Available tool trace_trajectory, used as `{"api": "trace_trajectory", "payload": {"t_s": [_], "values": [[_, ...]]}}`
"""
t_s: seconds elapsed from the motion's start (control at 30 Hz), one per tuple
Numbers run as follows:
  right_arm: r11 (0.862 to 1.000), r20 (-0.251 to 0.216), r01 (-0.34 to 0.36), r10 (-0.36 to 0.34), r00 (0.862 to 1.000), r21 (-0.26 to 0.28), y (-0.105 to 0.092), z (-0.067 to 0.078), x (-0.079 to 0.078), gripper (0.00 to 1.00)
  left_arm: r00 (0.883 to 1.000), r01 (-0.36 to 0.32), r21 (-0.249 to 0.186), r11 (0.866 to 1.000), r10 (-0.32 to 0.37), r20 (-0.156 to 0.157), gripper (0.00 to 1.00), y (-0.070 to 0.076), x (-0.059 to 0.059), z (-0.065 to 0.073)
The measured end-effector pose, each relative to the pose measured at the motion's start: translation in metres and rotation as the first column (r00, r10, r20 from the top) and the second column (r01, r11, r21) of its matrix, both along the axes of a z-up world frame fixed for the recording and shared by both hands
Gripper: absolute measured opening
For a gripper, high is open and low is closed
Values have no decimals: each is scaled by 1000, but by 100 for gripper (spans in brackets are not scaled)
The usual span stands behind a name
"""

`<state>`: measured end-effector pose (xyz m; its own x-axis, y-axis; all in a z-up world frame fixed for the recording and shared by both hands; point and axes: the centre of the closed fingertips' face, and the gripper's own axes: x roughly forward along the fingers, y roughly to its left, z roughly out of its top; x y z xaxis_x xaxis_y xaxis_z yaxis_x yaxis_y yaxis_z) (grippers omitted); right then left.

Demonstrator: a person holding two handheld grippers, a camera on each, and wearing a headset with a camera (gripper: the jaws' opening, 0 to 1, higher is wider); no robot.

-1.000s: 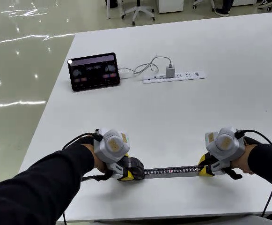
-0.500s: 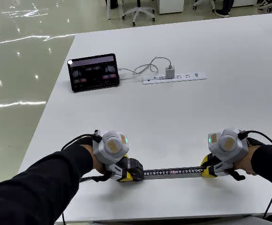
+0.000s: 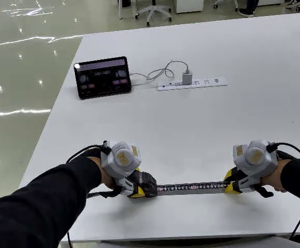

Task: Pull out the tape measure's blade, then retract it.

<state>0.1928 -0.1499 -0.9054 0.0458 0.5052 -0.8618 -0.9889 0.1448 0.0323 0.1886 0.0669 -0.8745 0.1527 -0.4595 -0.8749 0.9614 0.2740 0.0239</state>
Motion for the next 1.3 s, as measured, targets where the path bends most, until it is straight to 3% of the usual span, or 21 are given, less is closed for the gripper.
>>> {"api": "trace_trajectory", "payload": {"t_s": [1.3], "values": [[999, -2, 25, -25, 1000, -24, -32, 1, -1, 10, 1000, -13, -6, 1000, 13, -3, 32, 0, 0, -1]]}}
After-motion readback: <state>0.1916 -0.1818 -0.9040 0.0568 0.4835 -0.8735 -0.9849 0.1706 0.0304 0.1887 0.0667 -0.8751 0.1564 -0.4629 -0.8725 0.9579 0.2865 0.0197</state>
